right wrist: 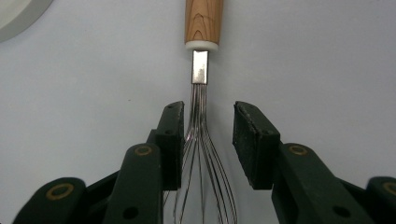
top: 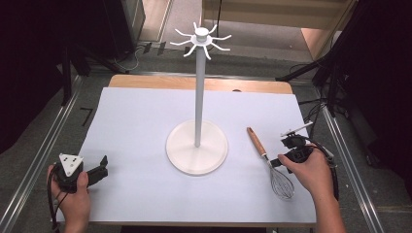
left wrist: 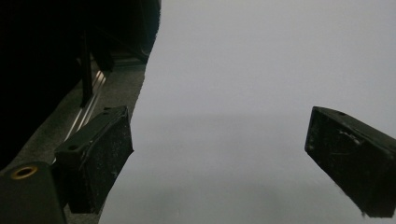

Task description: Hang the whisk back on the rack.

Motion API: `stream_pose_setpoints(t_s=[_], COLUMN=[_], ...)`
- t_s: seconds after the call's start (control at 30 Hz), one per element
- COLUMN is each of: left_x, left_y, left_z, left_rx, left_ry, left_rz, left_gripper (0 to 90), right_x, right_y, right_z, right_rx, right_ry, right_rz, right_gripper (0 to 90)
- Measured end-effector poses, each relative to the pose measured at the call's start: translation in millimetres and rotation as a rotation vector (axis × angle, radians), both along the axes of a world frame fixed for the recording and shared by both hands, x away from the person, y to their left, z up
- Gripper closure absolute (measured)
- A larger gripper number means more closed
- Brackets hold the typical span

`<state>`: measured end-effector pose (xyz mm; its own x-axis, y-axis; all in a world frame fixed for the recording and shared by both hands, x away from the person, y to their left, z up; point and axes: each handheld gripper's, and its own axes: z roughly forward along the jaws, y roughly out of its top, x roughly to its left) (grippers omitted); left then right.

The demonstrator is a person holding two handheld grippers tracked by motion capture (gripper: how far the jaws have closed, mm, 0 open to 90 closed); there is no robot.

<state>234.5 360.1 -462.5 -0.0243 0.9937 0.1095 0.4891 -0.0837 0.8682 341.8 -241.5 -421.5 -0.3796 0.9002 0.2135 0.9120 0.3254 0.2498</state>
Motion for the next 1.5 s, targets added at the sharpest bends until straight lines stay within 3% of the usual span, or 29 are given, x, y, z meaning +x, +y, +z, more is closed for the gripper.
stream_pose_setpoints(t_s=[0.3, 0.6, 1.17, 1.5], left_x=[-0.1, 0.0, -0.2, -0.2], left_y=[0.2, 0.1, 1.2, 1.2], left_z=[0.2, 0.1, 0.2, 0.2], left_rx=[-0.002, -0.002, -0.011, -0.012], left_ry=[0.002, 0.003, 0.001, 0.001], left_rz=[0.000, -0.001, 0.000, 0.000], left_gripper=[8.0, 8.0, 7.9, 7.9], right_x=[8.9, 14.7, 18.4, 17.2], right_y=[11.7, 16.5, 22.3, 33.5], right_z=[-8.4, -15.7, -25.9, -25.3], right_rx=[-0.004, -0.010, -0.035, -0.120], right_ry=[0.039, 0.071, 0.090, 0.076], right_rz=[0.007, -0.021, -0.066, -0.062], right_gripper=[68.7, 73.6, 81.5, 81.9])
